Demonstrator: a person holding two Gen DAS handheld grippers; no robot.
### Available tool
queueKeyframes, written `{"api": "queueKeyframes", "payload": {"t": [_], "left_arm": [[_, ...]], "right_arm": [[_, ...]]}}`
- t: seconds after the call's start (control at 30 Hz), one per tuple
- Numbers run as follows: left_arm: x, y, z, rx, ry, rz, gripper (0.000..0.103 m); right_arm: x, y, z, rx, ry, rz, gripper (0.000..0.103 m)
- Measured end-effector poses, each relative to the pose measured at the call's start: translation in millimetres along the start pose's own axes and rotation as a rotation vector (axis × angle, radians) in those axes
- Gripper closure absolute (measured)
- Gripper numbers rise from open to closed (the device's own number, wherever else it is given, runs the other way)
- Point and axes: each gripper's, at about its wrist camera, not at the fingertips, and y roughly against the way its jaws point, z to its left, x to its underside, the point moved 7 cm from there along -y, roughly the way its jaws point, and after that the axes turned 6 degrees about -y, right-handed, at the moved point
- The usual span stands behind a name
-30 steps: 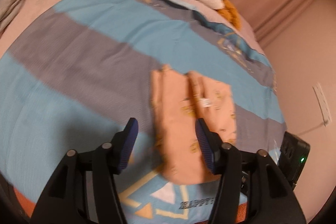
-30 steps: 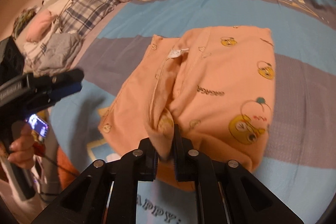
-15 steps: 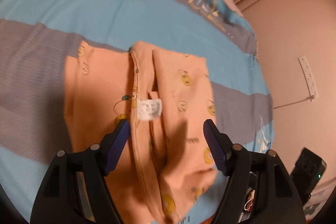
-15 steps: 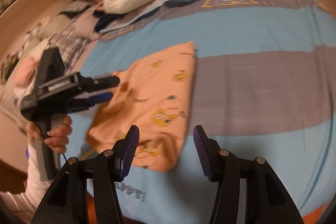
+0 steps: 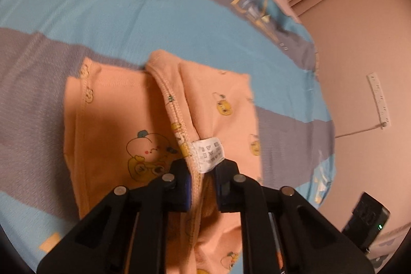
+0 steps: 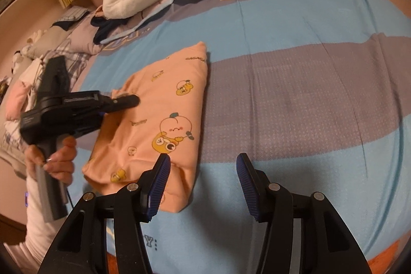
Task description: Fold small clothes
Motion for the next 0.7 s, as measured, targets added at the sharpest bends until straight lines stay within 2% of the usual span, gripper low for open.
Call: {"api": "queueKeyframes", "payload": {"t": [0.1, 0.23, 0.37, 0.57, 0.7], "left_arm": [[0.5, 22.3, -0.4, -0.02, -0.017, -0.043, 0.091], [2.7, 43.3, 6.3, -0.065, -0.04, -0.08, 0.091], [11.2, 41.0, 23.0, -0.158, -0.052, -0.068, 0.09], [21.3, 25.0, 50.0, -0.208, -0.007, -0.029, 0.085], [26.3, 29.3, 47.4, -0.208, -0.017, -0.037, 0.083]], "right_arm": [[-3.2, 0.3, 9.4, -0.029, 0.026, 0.0, 0.05], [-4.3, -9.1, 18.8, -0.028, 0.049, 0.013, 0.05], [0.2, -18.9, 27.4, -0.037, 0.067, 0.043, 0.05], [7.9, -34.8, 31.6, -0.008, 0.093, 0.093, 0.05], [13.5, -40.7, 32.2, 0.006, 0.102, 0.124, 0.05]]}}
